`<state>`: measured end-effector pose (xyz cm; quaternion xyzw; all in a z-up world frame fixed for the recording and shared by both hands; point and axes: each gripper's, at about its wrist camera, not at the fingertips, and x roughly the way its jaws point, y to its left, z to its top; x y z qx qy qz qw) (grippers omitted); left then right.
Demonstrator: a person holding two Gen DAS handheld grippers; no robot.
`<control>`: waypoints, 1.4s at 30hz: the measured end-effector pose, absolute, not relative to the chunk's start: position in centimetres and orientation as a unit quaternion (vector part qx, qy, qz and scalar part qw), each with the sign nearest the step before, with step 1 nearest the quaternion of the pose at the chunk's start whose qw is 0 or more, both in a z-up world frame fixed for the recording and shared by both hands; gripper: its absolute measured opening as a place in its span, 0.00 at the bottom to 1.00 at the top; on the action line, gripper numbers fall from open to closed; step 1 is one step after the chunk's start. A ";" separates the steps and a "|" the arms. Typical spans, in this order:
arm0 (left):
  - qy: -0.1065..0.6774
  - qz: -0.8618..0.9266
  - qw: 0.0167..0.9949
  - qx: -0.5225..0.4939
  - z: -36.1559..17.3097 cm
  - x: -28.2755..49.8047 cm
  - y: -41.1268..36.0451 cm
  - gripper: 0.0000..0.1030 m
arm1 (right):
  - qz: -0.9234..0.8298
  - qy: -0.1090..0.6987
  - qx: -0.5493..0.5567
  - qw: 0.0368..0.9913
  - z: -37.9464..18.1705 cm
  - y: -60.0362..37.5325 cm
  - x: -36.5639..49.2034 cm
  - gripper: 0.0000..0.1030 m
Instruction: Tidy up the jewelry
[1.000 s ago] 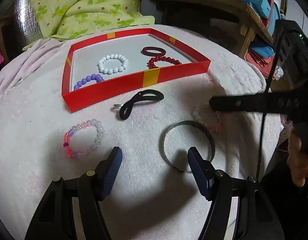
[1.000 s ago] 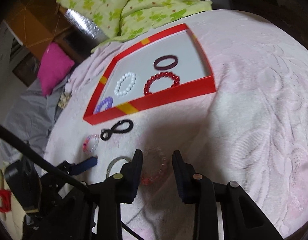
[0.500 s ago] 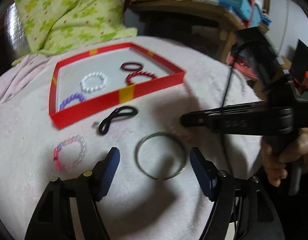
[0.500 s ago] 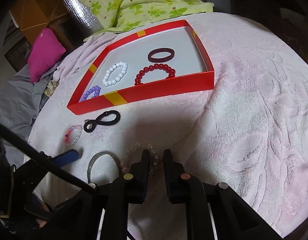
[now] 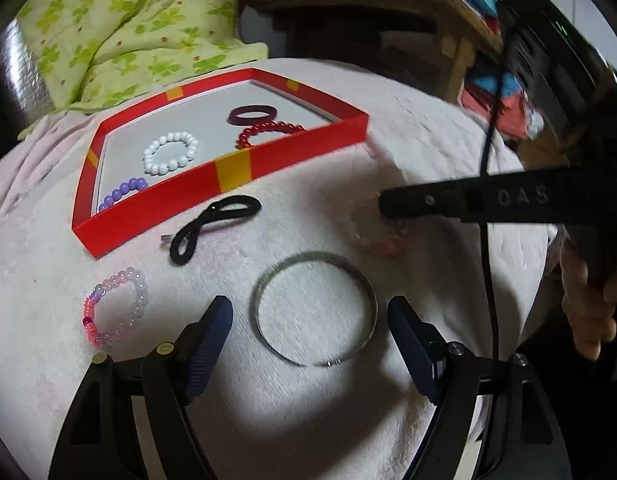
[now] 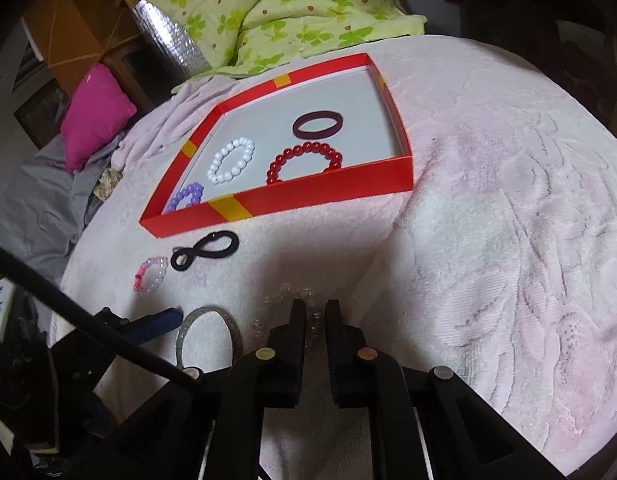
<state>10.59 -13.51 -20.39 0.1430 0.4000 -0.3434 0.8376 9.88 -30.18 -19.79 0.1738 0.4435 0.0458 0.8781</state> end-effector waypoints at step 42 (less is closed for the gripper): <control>0.400 -0.248 0.870 0.147 -19.4 12.1 -9.4 0.61 | 0.006 0.422 0.067 0.904 -19.3 -25.5 11.0 0.13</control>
